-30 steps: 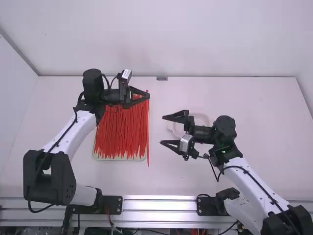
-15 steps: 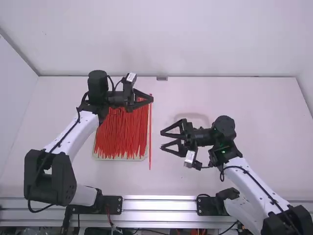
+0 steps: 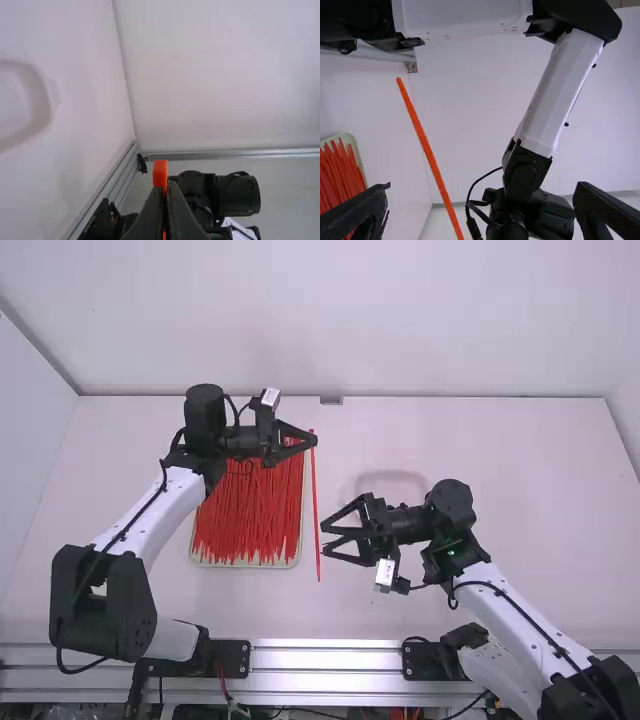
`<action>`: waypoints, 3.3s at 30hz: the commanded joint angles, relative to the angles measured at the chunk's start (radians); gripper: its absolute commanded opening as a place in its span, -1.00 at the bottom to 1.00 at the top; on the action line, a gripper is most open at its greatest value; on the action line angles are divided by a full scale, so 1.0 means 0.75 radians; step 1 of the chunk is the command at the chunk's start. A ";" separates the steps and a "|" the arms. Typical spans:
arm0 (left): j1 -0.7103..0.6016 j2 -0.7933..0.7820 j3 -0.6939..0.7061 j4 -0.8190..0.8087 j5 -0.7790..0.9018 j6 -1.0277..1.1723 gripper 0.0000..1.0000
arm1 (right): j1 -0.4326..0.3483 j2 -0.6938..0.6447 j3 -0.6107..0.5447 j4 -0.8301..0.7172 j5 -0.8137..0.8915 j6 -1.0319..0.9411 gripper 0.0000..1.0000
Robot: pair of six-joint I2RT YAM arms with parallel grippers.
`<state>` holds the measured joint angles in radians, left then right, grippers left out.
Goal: Fasten the cable tie
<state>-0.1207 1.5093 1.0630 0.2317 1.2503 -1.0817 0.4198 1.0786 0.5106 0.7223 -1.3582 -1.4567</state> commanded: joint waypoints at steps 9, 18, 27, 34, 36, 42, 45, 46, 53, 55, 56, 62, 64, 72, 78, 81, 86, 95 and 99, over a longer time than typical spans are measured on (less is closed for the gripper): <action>-0.018 -0.001 0.028 0.007 -0.020 0.007 -0.96 | 0.001 -0.007 0.043 0.004 -0.046 -0.010 -0.01; -0.041 -0.001 0.015 0.014 -0.073 -0.018 -0.96 | 0.001 -0.007 0.043 0.003 -0.049 -0.010 -0.05; -0.057 -0.001 0.014 0.011 -0.074 -0.004 -0.96 | 0.000 -0.007 0.043 0.004 -0.048 -0.009 -0.41; -0.058 -0.001 0.013 0.016 -0.047 0.035 -0.96 | 0.001 -0.007 0.043 -0.003 -0.056 -0.009 -1.00; -0.058 -0.001 0.013 0.013 -0.036 0.052 -0.96 | 0.001 -0.007 0.043 -0.008 -0.079 -0.007 -1.00; -0.058 -0.001 0.012 -0.085 -0.020 0.194 -0.96 | 0.000 -0.007 0.043 -0.006 -0.074 0.119 -1.00; -0.058 -0.001 0.012 -0.089 -0.017 0.269 -0.96 | 0.000 -0.007 0.043 -0.012 -0.074 0.134 -1.00; -0.058 -0.001 0.013 -0.089 -0.017 0.293 -0.96 | 0.000 -0.007 0.043 -0.015 -0.073 0.151 -1.00; -0.058 -0.001 0.012 -0.089 -0.018 0.362 -0.96 | -0.001 -0.007 0.043 -0.115 0.089 0.232 -1.00; -0.059 -0.001 0.012 -0.089 -0.017 0.369 -0.96 | 0.000 -0.007 0.042 -0.138 0.117 0.235 -1.00; -0.058 -0.001 0.012 -0.090 -0.016 0.386 -0.96 | 0.000 -0.007 0.042 -0.138 0.114 0.236 -1.00; -0.058 -0.001 0.012 -0.089 -0.017 0.421 -0.96 | 0.000 -0.007 0.042 -0.136 0.097 0.290 -1.00; -0.056 -0.001 0.012 -0.089 -0.018 0.422 -0.96 | 0.000 -0.007 0.042 -0.136 0.097 0.346 -1.00; -0.058 -0.001 0.012 -0.090 -0.017 0.432 -0.96 | 0.000 -0.007 0.042 -0.096 0.103 0.726 -1.00; -0.058 -0.001 0.012 -0.090 -0.017 0.432 -0.96 | 0.000 -0.007 0.042 -0.095 0.146 0.769 -1.00; -0.058 -0.001 0.012 -0.090 -0.017 0.443 -0.96 | 0.000 -0.007 0.042 -0.098 0.181 0.788 -1.00; -0.058 -0.001 0.012 -0.090 -0.013 0.559 -0.96 | 0.001 -0.007 0.042 -0.137 0.156 0.685 -1.00; -0.058 -0.001 0.012 -0.001 -0.012 0.904 -0.97 | 0.000 -0.007 0.042 0.113 0.137 1.288 -1.00; -0.057 -0.001 0.012 0.089 -0.017 1.013 -0.97 | 0.001 -0.007 0.043 0.404 0.256 1.749 -1.00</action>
<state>-0.1551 1.5093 1.0630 0.2760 1.2121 -0.4324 0.4198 1.0786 0.5110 0.9756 -1.2301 -0.4610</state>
